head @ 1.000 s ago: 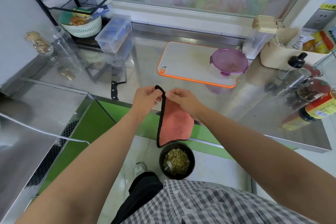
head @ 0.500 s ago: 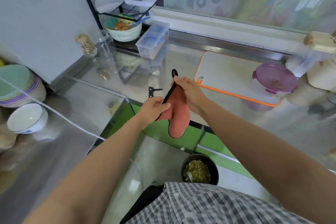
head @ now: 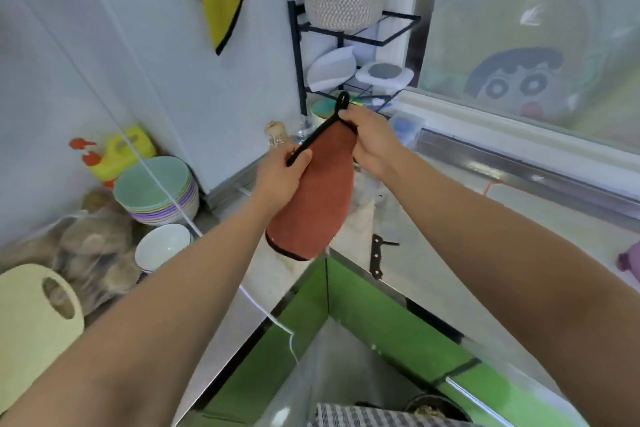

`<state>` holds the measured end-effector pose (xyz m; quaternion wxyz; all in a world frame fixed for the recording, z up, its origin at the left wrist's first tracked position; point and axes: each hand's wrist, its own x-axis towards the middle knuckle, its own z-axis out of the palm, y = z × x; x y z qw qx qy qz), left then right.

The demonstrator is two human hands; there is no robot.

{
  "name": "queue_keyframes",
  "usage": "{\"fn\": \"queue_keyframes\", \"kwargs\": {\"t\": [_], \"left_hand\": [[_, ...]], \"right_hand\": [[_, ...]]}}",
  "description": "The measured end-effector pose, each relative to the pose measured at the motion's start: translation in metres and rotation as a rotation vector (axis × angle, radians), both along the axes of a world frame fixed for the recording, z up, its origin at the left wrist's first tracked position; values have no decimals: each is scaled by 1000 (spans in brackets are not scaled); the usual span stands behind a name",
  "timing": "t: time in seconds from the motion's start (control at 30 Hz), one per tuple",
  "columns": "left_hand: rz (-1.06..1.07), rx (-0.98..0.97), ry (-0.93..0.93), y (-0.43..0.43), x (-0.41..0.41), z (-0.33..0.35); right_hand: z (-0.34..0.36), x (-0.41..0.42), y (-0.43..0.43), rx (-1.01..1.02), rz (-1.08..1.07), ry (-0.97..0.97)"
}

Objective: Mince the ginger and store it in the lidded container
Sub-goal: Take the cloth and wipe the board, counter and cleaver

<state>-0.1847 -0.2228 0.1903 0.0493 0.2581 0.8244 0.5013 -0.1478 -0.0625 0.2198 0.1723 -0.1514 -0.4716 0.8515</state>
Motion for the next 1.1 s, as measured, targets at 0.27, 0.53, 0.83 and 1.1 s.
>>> {"fn": "queue_keyframes", "kwargs": {"t": [0.27,0.53,0.83,1.1], "left_hand": [[218,74,186,-3,-83,81],[532,138,364,18,-161,178],[626,217,558,20,-219,266],[651,241,658,23,-261,315]], "right_hand": [[84,-108,1,125,59,89],[193,-204,6,185,135,247],[284,-298,5,320,132,425],[328,-351,1,421,45,527]]}}
